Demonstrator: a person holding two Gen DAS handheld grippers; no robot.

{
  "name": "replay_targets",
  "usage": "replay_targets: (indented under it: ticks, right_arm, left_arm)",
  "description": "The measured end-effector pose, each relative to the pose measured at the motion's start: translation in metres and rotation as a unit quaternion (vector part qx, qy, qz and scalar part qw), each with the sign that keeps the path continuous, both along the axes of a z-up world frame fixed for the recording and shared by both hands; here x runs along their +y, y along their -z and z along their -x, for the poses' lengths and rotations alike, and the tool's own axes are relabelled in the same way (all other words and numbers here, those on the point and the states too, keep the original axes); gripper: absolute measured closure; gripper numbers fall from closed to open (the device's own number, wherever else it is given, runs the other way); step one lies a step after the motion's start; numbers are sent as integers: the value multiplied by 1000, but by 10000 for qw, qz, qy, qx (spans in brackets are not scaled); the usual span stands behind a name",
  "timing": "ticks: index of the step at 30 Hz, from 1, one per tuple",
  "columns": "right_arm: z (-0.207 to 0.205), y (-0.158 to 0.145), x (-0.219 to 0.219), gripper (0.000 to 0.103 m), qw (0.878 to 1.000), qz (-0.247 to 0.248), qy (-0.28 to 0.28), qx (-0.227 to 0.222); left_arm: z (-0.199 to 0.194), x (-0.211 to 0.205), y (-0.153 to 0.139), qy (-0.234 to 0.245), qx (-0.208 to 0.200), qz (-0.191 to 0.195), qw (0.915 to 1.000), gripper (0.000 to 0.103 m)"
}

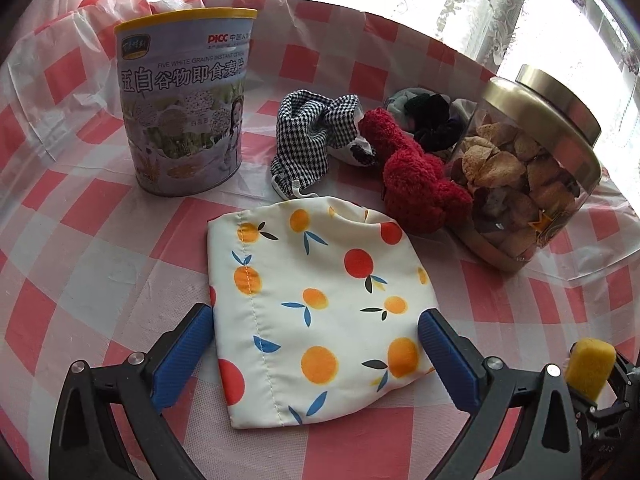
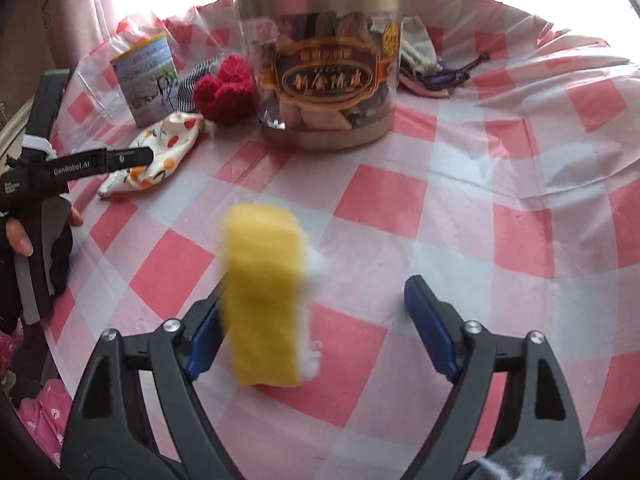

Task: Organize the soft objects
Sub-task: 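Grasp the orange-print cloth with the left tool while the right tool grasps the yellow sponge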

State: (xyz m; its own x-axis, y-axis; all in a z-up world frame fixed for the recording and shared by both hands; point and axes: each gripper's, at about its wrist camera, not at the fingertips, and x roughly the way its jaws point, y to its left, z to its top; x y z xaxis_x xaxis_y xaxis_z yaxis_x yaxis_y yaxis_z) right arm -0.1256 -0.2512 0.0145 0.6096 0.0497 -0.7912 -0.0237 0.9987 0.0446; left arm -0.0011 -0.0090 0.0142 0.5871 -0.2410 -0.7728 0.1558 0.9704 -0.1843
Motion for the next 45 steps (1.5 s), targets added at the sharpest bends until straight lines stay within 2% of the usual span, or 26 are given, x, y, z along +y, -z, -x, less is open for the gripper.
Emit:
replay_targets:
  ticks: [2, 4, 8, 12, 14, 15, 18, 21, 25, 27, 28, 29, 30, 31, 33, 38, 45]
  right_arm:
    - [-2, 3, 9, 18, 9992, 367, -132, -43]
    - [-1, 2, 11, 23, 9994, 307, -152, -56]
    - [-1, 1, 8, 24, 9997, 236, -95, -41]
    - [-4, 0, 9, 23, 9997, 236, -89, -25]
    - [-8, 1, 9, 17, 9997, 167, -158, -2]
    - [-12, 1, 9, 17, 9997, 221, -145, 13]
    - [-24, 1, 6, 16, 9997, 232, -85, 20]
    - [-37, 2, 0, 15, 9997, 242, -30, 70]
    - [-51, 2, -8, 13, 9995, 244, -32, 198]
    - [-53, 2, -10, 14, 9996, 237, -102, 132]
    - [-50, 0, -9, 28, 9997, 232, -115, 49]
    - [-46, -3, -9, 51, 9997, 237, -82, -47]
    - [-42, -5, -7, 51, 9997, 235, -54, -63]
    - [-35, -7, -3, 52, 9997, 194, -95, -151]
    - [-18, -14, 5, 53, 9994, 92, -133, -312]
    - [14, -28, 11, 53, 9980, -354, -81, -515]
    - [37, -54, 24, 53, 9959, -407, -160, -791]
  left_arm:
    - [0, -4, 1, 26, 29, -178, 9998, 0]
    - [-1, -8, 2, 49, 54, -330, 9994, 0]
    - [-2, -13, 2, 65, 84, -503, 9987, 0]
    - [-3, -16, 2, 61, 100, -602, 9981, 0]
    - [-4, -17, 2, 53, 118, -647, 9978, 0]
    - [-4, -18, 2, 35, 130, -679, 9976, 0]
    - [-8, -22, 3, -149, 203, -761, 9968, 0]
    - [-15, -26, 2, -370, 341, -687, 9964, 0]
    - [-24, -29, -3, -530, 544, -204, 9969, 0]
    - [-25, -32, -1, -655, 498, -282, 9962, 1]
    - [-22, -34, -1, -714, 398, -390, 9959, 12]
    - [-18, -35, 0, -801, 261, -582, 9947, 42]
    - [-11, -37, -1, -847, 118, -863, 9926, 56]
    - [-6, -36, -2, -677, 37, -788, 9946, 75]
    - [10, -25, -6, -549, 38, -432, 9976, 89]
    - [60, 16, -18, -528, -183, 139, 9983, 91]
    - [118, 50, -48, -475, -531, 478, 9963, 91]
